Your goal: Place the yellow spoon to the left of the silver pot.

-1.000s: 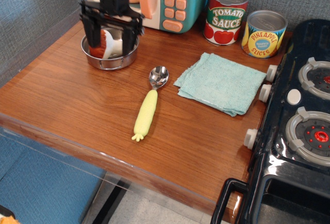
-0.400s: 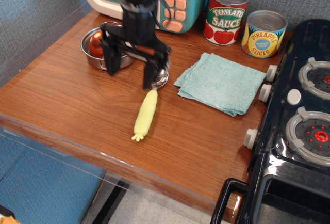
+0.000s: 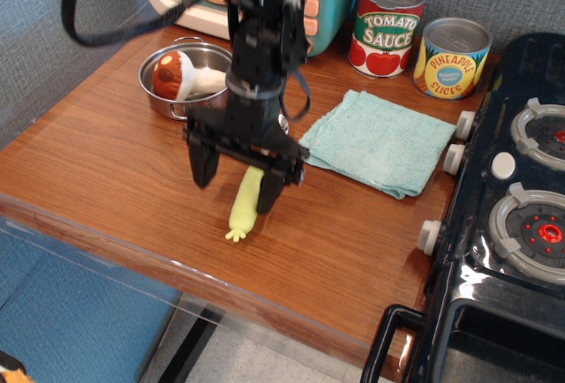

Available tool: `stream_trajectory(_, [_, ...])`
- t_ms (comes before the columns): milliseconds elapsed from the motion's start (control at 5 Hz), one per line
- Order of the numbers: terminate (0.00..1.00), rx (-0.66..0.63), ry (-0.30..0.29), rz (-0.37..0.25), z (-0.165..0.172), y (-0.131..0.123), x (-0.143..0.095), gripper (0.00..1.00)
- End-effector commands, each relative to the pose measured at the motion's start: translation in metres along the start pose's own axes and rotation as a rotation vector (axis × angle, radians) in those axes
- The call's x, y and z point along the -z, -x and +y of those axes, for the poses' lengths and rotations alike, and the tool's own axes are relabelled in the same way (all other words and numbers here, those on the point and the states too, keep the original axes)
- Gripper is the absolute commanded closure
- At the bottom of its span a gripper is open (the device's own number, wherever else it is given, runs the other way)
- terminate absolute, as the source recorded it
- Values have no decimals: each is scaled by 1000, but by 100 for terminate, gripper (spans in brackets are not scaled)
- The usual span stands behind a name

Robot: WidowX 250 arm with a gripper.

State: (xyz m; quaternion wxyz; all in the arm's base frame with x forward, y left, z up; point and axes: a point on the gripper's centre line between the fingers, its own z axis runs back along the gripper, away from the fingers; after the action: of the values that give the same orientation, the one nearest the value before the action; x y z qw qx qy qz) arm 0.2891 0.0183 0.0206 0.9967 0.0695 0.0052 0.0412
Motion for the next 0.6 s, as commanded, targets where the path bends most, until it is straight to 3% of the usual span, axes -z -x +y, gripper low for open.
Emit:
stream_trajectory(0, [0, -93, 60, -112, -7, -2, -9, 0])
stream_trajectory(200, [0, -106, 72, -124, 3, -8, -3, 100])
stream_trajectory(400, [0, -87, 92, -135, 10, -15, -4, 100])
